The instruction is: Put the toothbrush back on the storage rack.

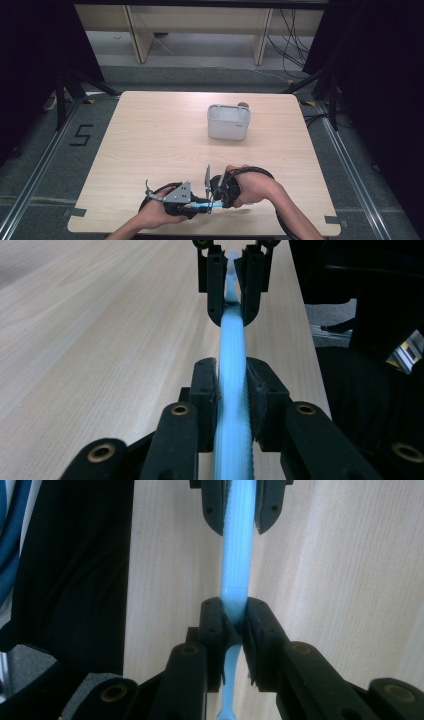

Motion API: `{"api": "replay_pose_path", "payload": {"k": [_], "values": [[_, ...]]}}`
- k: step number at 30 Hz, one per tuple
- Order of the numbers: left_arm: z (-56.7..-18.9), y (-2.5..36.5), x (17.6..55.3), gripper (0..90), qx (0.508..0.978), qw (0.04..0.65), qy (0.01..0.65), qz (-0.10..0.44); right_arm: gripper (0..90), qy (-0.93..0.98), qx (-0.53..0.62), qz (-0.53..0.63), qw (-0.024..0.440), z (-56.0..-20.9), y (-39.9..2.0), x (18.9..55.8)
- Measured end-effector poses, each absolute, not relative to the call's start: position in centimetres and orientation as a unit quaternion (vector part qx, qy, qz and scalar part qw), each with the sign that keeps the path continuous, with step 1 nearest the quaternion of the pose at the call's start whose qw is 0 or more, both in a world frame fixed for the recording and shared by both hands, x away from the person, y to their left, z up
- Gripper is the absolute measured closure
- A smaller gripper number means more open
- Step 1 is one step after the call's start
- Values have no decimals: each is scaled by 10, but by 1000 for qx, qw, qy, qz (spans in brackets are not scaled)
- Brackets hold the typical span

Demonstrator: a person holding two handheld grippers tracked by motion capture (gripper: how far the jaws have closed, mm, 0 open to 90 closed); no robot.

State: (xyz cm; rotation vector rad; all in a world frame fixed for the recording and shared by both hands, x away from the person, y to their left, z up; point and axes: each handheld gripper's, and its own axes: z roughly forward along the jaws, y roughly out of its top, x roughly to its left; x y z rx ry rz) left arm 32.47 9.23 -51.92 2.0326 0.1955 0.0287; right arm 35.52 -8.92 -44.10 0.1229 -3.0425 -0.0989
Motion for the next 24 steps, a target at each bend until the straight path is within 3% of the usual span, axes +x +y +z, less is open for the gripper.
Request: {"api": "replay_pose_path", "payload": {"k": [11,24], "values": [[-519,94,327,780,843,532,77,8,778,-997,57,-39,33,-440,-89,356],[-517,101,330,781,843,528,98,26,588,-998,29,-55,-21,-422,-98,356]]}}
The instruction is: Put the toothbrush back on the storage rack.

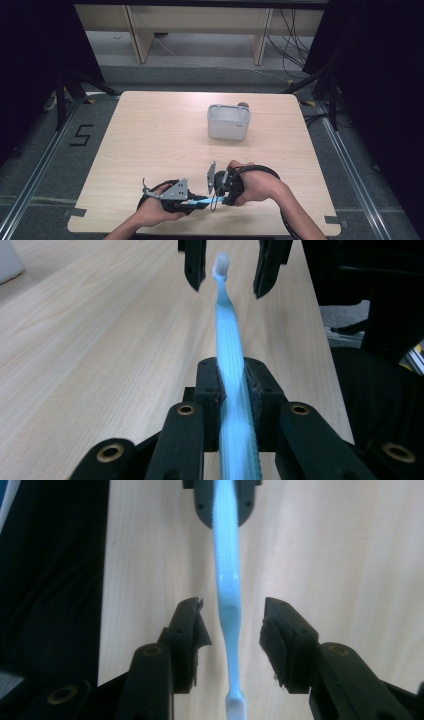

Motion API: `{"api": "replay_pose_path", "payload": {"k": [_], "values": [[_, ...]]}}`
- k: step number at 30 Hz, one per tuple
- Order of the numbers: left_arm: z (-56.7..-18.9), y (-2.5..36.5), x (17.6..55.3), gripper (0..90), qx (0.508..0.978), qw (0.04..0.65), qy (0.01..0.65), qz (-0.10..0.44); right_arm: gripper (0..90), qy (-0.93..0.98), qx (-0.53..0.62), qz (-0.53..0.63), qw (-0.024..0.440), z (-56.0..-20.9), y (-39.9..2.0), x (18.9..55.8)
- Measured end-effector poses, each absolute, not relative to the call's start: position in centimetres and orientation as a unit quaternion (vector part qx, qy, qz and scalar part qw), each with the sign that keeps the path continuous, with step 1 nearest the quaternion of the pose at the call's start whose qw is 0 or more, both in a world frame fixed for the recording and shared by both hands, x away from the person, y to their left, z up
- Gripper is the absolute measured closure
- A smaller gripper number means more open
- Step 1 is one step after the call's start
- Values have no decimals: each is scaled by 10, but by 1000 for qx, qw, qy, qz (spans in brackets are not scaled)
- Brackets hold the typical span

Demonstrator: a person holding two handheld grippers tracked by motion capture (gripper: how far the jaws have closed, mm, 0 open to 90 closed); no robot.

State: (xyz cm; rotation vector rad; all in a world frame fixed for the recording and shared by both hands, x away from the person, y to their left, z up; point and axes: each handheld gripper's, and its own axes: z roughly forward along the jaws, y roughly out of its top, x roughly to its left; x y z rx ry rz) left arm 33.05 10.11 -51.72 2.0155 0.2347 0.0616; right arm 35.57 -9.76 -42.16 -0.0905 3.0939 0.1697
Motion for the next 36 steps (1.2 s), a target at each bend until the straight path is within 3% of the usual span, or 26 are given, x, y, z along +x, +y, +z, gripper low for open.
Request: {"api": "replay_pose_path", "payload": {"k": [10,21,26,36], "values": [[-517,114,333,782,830,537,141,47,512,986,36,141,84,-412,-121,353],[-517,122,335,782,816,547,174,65,500,974,81,194,85,-418,-133,345],[-515,125,336,782,801,563,188,84,489,961,81,237,117,-422,-137,346],[-512,131,341,782,776,582,214,112,458,936,129,299,135,-433,-144,344]]}}
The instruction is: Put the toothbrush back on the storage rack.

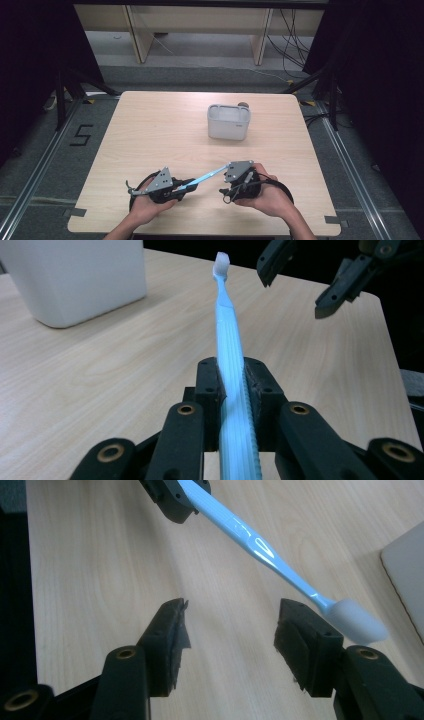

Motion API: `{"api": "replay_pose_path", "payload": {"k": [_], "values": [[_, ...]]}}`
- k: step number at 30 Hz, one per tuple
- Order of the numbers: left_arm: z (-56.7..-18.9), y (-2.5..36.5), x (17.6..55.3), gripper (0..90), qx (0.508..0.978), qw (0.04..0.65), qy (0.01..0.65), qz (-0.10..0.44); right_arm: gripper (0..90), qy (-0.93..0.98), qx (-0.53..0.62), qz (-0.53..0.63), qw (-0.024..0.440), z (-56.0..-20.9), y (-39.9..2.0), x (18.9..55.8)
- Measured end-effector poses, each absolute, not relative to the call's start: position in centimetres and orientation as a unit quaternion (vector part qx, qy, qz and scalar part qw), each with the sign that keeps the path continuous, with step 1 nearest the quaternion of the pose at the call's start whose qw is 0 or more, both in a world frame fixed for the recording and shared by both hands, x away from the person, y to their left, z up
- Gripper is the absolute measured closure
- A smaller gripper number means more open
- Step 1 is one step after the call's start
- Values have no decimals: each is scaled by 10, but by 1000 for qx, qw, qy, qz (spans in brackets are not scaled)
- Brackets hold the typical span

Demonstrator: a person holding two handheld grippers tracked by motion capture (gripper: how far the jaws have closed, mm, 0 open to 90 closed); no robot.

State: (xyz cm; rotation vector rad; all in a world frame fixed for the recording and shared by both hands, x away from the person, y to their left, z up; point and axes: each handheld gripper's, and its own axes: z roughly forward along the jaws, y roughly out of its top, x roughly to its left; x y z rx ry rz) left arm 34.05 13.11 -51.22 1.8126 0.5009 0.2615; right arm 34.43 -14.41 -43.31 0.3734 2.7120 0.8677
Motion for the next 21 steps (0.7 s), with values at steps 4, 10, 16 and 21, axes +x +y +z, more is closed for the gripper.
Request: {"api": "replay_pose_path", "payload": {"k": [4,10,16,21], "values": [[-510,133,341,783,769,586,225,123,437,918,162,336,137,-441,-145,344],[-507,135,342,782,758,595,232,133,378,886,225,387,121,-456,-149,345],[-506,135,342,782,754,598,234,137,337,861,265,421,103,-462,-151,348],[-506,135,341,782,753,600,234,138,306,844,288,445,85,-465,-150,353]]}}
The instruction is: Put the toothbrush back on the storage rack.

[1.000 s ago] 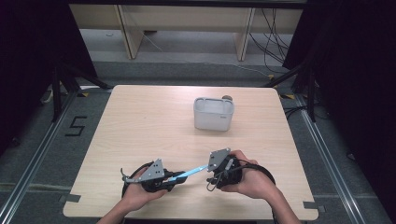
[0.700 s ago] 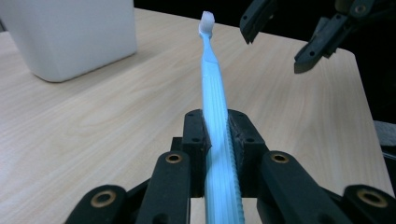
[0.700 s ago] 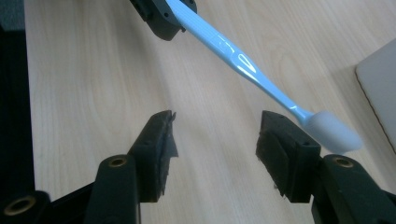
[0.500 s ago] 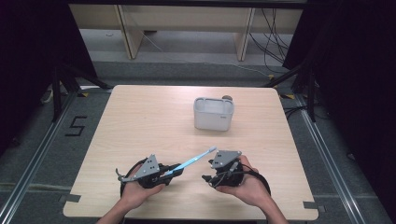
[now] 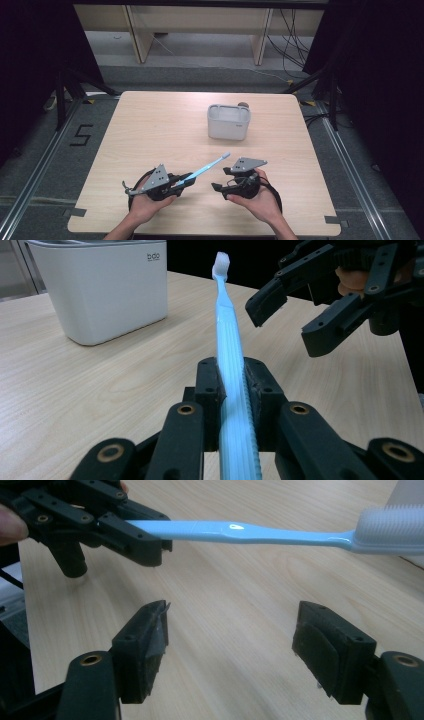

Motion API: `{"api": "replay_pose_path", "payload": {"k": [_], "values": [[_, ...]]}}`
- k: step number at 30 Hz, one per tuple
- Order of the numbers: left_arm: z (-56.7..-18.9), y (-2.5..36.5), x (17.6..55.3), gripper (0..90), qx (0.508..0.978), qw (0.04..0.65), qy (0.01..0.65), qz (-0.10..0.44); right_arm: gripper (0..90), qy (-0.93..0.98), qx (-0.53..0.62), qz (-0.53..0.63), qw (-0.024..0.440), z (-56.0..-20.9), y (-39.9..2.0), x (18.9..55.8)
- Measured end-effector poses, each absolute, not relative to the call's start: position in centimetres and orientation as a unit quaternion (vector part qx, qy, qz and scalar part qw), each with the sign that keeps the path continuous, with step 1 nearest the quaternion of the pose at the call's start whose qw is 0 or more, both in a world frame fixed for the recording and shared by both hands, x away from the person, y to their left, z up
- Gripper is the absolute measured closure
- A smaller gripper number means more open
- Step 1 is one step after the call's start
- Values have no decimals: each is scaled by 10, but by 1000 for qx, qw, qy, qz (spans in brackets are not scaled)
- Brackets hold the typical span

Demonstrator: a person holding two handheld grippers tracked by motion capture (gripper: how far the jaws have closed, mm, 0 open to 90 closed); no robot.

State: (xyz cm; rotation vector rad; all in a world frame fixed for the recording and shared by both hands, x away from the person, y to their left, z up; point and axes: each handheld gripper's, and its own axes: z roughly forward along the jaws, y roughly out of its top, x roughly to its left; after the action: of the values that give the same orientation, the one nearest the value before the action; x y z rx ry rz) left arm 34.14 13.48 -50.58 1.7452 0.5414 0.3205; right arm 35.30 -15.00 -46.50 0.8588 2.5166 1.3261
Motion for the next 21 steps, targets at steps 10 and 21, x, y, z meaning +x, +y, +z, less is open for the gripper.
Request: {"api": "replay_pose_path", "payload": {"k": [10,21], "values": [[-506,134,341,782,751,602,231,138,296,819,319,476,40,-468,-144,361],[-505,134,341,782,748,605,232,141,295,812,310,493,36,-468,-141,373]]}}
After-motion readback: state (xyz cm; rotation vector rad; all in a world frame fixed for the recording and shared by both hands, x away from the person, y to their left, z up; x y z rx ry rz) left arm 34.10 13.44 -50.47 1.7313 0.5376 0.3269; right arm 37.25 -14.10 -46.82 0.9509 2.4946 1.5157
